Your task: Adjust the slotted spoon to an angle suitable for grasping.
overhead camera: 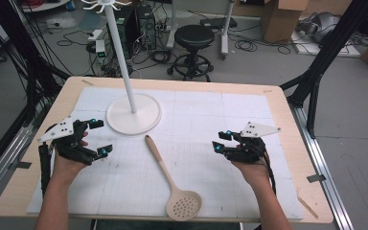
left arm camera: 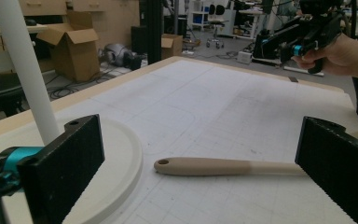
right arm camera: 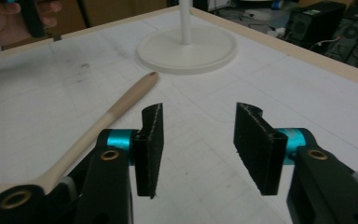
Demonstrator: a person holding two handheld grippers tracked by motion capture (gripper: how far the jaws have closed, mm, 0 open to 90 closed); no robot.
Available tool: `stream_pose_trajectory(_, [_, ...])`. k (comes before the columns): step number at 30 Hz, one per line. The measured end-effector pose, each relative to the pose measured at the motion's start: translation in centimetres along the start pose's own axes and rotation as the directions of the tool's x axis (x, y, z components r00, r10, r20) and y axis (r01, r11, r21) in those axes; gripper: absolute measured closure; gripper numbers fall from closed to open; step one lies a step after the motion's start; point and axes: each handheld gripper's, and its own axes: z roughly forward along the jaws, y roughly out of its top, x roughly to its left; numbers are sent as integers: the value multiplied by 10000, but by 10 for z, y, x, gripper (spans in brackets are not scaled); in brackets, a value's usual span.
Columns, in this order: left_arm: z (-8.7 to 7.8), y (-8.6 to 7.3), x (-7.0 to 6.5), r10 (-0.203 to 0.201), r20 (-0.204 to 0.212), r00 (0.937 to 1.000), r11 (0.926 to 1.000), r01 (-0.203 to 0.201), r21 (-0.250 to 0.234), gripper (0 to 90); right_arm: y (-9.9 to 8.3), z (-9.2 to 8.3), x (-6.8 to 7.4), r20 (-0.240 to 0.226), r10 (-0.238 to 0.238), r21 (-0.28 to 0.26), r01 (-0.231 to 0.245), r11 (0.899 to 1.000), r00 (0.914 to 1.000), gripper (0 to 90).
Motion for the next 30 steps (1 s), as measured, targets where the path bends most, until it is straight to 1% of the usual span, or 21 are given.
stream_pose_trajectory(1, [0, 0, 0, 0, 0, 10000, 10000, 0, 0, 17, 0, 0, 0, 0, 0, 0, 0, 10000, 10000, 540])
stream_pose_trajectory(3, [0, 0, 0, 14, 5, 10000, 10000, -14, -7, 17, 4, 6, 3, -247, -124, 100, 126, 9999, 9996, 594])
stream_pose_trajectory(4, [1, 0, 0, 23, 12, 10000, 10000, -23, 4, 17, 8, 11, 6, -497, -272, 189, 281, 9994, 9984, 624])
stream_pose_trajectory(5, [1, 0, 0, 17, 15, 10000, 10000, -17, -1, 17, 8, 11, 6, -497, -272, 189, 281, 9994, 9984, 624])
stream_pose_trajectory(6, [1, 0, 0, 6, 9, 10000, 10000, -6, 3, 17, 10, 14, 8, -652, -303, 266, 320, 9991, 9974, 643])
stream_pose_trajectory(7, [1, 0, 0, 6, 24, 10000, 10000, -6, 21, 17, 12, 17, 9, -820, -352, 318, 380, 9988, 9960, 663])
stream_pose_trajectory(8, [1, 0, 0, 16, 22, 10000, 10000, -16, 18, 17, 17, 25, 13, -1173, -447, 398, 496, 9980, 9921, 698])
stream_pose_trajectory(9, [2, 1, 0, 23, 38, 10000, 10000, -23, 30, 17, 19, 27, 15, -1311, -524, 442, 587, 9973, 9900, 710])
stream_pose_trajectory(10, [2, 1, 0, 23, 36, 10000, 10000, -23, 34, 17, 22, 31, 17, -1413, -632, 505, 710, 9962, 9879, 723])
stream_pose_trajectory(11, [2, 1, 0, 28, 57, 10000, 10000, -28, 42, 17, 22, 31, 17, -1413, -632, 505, 710, 9962, 9879, 723])
stream_pose_trajectory(14, [2, 2, 0, 78, 84, 9999, 9999, -79, 78, 17, 29, 40, 24, -1730, -850, 621, 970, 9933, 9813, 756])
stream_pose_trajectory(16, [3, 2, -1, 84, 90, 9999, 9999, -84, 63, 17, 33, 47, 28, -2056, -887, 774, 1066, 9913, 9746, 792])
stream_pose_trajectory(20, [3, 2, 0, 71, 111, 9999, 9999, -72, 75, 17, 37, 59, 37, -2366, -1190, 1021, 1464, 9839, 9643, 845])
stream_pose_trajectory(23, [3, 2, 0, 58, 105, 9999, 10000, -58, 43, 17, 38, 71, 44, -2648, -1279, 1256, 1657, 9781, 9558, 876])
stream_pose_trajectory(24, [3, 2, 0, 55, 110, 9999, 10000, -55, 32, 17, 38, 71, 44, -2648, -1279, 1256, 1657, 9781, 9558, 876])
stream_pose_trajectory(25, [3, 2, 0, 55, 111, 9999, 10000, -55, 33, 17, 38, 74, 47, -2734, -1257, 1329, 1669, 9770, 9536, 879])
stream_pose_trajectory(26, [3, 2, 0, 63, 122, 9999, 10000, -64, 23, 17, 37, 80, 51, -2953, -1276, 1469, 1770, 9732, 9469, 898])
stream_pose_trajectory(27, [3, 2, 0, 63, 122, 9999, 10000, -64, 23, 17, 37, 80, 51, -2953, -1276, 1469, 1770, 9732, 9469, 898])
stream_pose_trajectory(28, [3, 2, 0, 71, 118, 9999, 10000, -71, 22, 17, 37, 86, 56, -3189, -1372, 1654, 1976, 9662, 9378, 898])
stream_pose_trajectory(29, [3, 2, 0, 55, 112, 9999, 10000, -55, 20, 17, 36, 90, 58, -3333, -1434, 1746, 2105, 9619, 9319, 898])
stream_pose_trajectory(30, [2, 2, 0, 47, 110, 9999, 10000, -48, 18, 17, 36, 90, 58, -3333, -1434, 1746, 2105, 9619, 9319, 898])
